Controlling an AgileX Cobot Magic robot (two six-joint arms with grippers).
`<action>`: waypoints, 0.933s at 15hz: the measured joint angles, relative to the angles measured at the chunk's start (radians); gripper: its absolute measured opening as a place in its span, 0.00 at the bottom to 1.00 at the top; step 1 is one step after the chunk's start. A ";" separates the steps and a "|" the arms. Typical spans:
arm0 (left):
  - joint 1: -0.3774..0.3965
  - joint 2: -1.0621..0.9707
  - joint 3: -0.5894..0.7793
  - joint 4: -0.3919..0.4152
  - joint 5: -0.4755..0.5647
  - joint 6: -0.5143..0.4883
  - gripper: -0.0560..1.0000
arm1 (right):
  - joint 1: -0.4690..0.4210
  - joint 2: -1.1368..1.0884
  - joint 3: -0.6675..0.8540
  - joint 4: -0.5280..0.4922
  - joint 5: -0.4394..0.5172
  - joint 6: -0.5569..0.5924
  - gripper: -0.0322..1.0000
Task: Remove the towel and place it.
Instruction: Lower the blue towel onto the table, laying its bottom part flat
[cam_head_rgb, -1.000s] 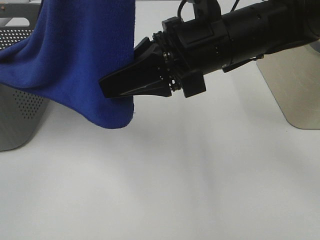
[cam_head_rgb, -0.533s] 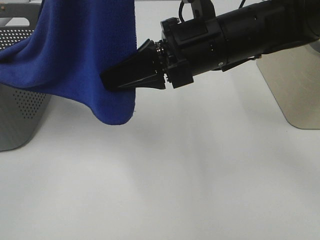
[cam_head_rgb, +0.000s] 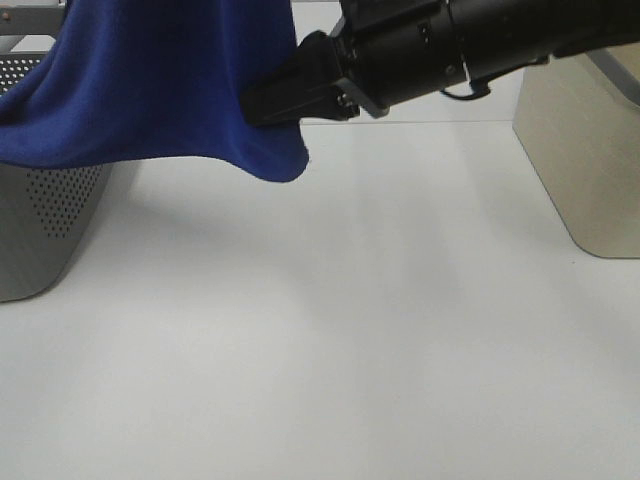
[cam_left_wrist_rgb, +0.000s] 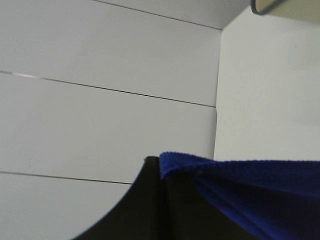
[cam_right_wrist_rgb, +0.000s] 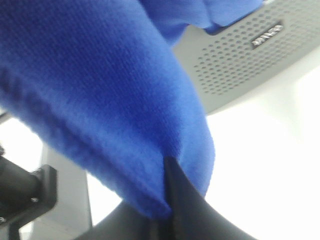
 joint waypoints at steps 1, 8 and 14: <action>0.023 0.000 0.000 0.002 -0.036 -0.110 0.05 | 0.000 -0.025 -0.041 -0.121 -0.026 0.112 0.05; 0.220 0.013 0.001 -0.053 -0.127 -0.889 0.05 | 0.000 -0.049 -0.506 -1.142 0.080 1.015 0.05; 0.394 0.123 0.001 -0.031 -0.578 -0.951 0.05 | 0.000 0.050 -0.852 -1.608 0.017 1.087 0.05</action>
